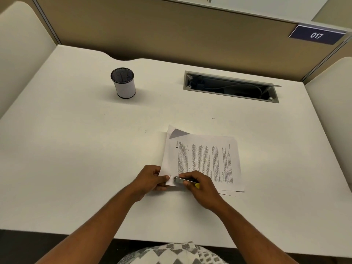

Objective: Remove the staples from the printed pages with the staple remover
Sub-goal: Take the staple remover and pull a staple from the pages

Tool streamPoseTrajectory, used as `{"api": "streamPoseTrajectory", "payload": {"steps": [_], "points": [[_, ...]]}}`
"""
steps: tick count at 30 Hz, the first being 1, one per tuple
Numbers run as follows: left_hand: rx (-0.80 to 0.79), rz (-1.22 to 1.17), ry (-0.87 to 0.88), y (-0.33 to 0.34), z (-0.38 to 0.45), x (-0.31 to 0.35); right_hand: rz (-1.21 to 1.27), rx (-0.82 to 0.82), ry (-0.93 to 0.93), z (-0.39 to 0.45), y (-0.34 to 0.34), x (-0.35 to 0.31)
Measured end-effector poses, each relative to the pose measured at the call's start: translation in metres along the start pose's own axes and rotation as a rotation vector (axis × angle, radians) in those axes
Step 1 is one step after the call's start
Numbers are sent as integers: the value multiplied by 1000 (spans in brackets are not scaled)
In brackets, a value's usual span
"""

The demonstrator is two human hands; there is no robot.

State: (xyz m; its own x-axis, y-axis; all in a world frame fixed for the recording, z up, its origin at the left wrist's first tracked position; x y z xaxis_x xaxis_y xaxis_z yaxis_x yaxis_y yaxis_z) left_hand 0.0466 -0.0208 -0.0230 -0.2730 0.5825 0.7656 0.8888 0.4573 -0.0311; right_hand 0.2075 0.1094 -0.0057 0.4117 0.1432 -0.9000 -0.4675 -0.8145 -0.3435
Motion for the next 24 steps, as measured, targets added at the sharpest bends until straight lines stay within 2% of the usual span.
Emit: {"api": "streamPoseTrajectory", "payload": {"steps": [4, 16, 24], "points": [[19, -13, 37, 0, 0, 2, 96, -3, 19, 0, 0, 0], [75, 197, 100, 0, 3, 8, 299, -19, 153, 5, -3, 6], [96, 232, 155, 2, -1, 16, 339, -42, 185, 6, -2, 4]]}}
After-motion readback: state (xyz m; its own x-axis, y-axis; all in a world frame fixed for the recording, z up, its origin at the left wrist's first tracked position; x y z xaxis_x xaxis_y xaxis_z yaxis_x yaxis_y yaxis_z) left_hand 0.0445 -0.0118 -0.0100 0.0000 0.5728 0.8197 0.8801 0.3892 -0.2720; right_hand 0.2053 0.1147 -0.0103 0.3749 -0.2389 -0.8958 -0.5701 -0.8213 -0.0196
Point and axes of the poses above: each hand's wrist, its own z-axis towards the middle knuckle, its own y-axis out of the palm, x = y × z, the point moved 5 cm from there along z, towards the middle knuckle, and after that the axes turned 6 degrees about z, right-handed, at the moved point
